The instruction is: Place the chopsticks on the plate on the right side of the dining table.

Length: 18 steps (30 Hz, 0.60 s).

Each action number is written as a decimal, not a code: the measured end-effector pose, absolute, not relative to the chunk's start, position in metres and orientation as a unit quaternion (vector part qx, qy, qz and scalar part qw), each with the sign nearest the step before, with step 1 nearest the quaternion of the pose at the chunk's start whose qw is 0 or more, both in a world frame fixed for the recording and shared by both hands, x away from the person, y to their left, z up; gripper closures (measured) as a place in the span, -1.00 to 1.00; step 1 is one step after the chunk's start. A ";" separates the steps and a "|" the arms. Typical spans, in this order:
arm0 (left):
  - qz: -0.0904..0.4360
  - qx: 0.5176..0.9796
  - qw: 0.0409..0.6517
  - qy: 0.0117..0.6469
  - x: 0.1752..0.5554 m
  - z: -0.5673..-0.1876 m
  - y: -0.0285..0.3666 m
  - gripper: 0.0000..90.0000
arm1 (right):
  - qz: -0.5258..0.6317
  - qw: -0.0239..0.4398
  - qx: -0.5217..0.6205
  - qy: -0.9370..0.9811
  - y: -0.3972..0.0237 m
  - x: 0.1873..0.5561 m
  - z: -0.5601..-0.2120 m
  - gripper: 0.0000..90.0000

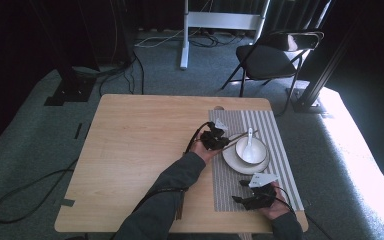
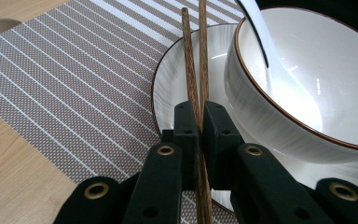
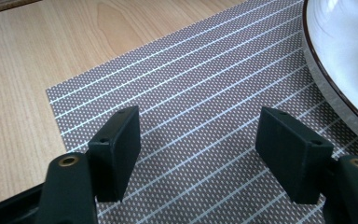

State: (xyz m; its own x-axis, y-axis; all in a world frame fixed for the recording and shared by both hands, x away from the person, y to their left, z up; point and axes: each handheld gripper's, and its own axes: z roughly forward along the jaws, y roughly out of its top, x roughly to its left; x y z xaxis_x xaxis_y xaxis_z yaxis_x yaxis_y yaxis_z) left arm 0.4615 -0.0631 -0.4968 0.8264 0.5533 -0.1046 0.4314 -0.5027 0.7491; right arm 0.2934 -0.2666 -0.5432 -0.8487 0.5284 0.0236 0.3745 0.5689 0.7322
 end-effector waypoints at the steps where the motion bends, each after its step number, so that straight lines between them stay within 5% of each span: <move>1: 0.074 0.863 0.410 0.287 0.462 -0.497 -0.064 0.89 | 0.386 0.102 0.257 0.880 -0.266 0.293 -0.544 -0.33; 18: 0.061 0.864 0.408 0.288 0.468 -0.504 -0.065 0.89 | 0.388 0.109 0.261 0.877 -0.267 0.293 -0.547 -0.31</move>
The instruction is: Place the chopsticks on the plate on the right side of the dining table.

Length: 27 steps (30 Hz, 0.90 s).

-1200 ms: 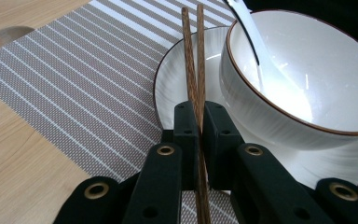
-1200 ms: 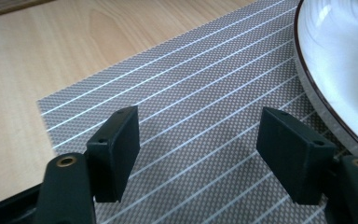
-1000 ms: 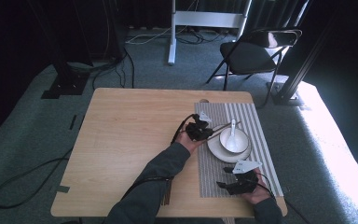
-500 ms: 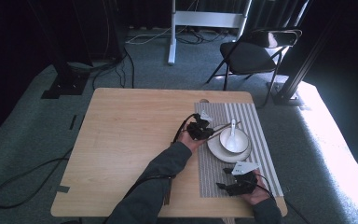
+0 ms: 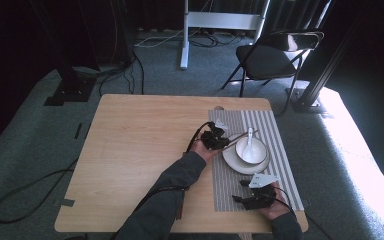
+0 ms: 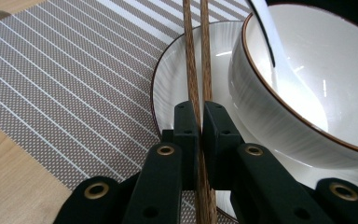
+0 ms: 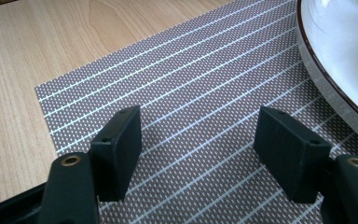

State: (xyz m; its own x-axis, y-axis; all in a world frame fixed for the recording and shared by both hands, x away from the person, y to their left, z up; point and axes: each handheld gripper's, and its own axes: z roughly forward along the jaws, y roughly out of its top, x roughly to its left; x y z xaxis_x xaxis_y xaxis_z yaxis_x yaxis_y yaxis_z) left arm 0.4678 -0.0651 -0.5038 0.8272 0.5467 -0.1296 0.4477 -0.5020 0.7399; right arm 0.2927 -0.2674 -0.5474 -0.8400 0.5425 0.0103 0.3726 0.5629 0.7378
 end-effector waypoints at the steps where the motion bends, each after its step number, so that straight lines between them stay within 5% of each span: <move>1: 0.060 0.865 0.406 0.287 0.468 -0.505 -0.065 0.89 | 0.389 0.109 0.261 0.877 -0.267 0.293 -0.548 -0.31; 27: 0.046 0.871 0.404 0.275 0.472 -0.506 -0.071 0.89 | 0.391 0.111 0.260 0.876 -0.268 0.292 -0.548 -0.33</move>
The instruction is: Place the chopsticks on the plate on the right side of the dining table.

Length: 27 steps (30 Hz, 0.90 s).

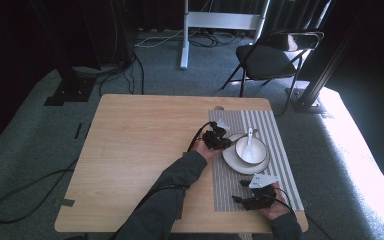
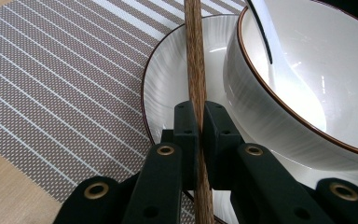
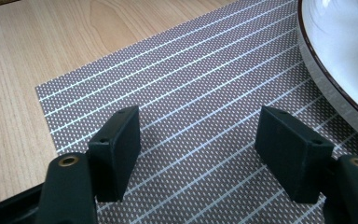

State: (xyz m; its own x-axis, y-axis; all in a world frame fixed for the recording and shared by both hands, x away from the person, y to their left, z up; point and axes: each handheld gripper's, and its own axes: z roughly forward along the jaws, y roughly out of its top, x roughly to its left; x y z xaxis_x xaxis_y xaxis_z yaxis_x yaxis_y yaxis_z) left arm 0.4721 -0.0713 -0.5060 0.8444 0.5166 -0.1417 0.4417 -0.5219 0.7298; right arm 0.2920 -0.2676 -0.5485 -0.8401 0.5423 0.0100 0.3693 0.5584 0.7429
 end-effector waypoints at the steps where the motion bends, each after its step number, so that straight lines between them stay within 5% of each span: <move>1: 0.045 0.871 0.405 0.275 0.472 -0.506 -0.071 0.89 | 0.391 0.111 0.260 0.876 -0.268 0.292 -0.548 -0.33; 27: 0.020 0.863 0.414 0.288 0.477 -0.508 -0.071 0.87 | 0.390 0.113 0.259 0.876 -0.267 0.292 -0.549 -0.33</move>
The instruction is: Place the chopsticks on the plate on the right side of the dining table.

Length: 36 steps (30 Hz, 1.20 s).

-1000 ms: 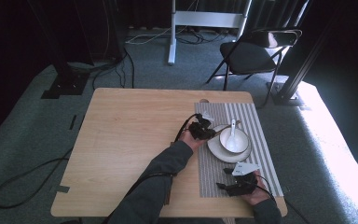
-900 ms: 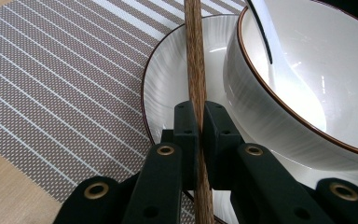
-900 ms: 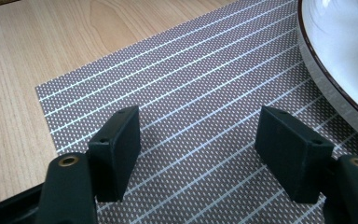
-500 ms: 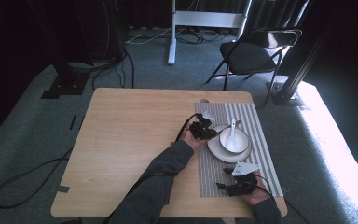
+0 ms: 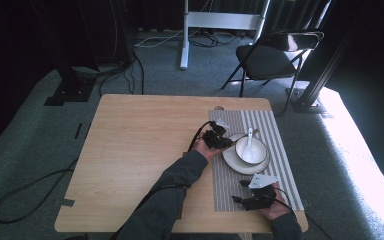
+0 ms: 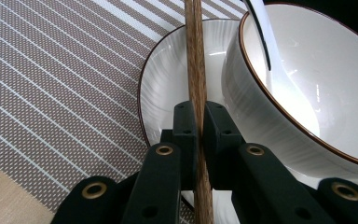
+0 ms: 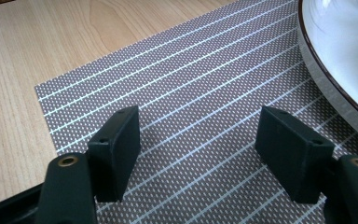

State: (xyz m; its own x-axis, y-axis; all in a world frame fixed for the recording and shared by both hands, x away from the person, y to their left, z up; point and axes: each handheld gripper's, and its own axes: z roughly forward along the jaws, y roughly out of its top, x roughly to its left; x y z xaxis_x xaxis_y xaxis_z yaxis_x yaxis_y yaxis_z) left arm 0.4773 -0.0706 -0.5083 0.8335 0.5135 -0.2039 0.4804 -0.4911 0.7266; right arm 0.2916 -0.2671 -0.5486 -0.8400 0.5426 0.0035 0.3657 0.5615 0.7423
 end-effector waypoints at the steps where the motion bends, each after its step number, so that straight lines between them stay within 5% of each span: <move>1: 0.018 0.862 0.415 0.289 0.477 -0.509 -0.070 0.86 | 0.390 0.113 0.259 0.876 -0.267 0.292 -0.549 -0.33; 36: 0.042 0.865 0.419 0.273 0.457 -0.495 -0.049 0.62 | 0.389 0.112 0.264 0.876 -0.268 0.293 -0.548 -0.27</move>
State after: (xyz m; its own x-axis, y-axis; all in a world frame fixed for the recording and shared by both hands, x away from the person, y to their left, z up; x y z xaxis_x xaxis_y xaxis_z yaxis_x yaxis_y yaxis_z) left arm 0.4572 -0.0487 -0.4949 0.8479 0.5065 -0.1566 0.4368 -0.5001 0.7477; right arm 0.2929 -0.2679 -0.5475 -0.8358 0.5490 0.0101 0.3754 0.5580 0.7401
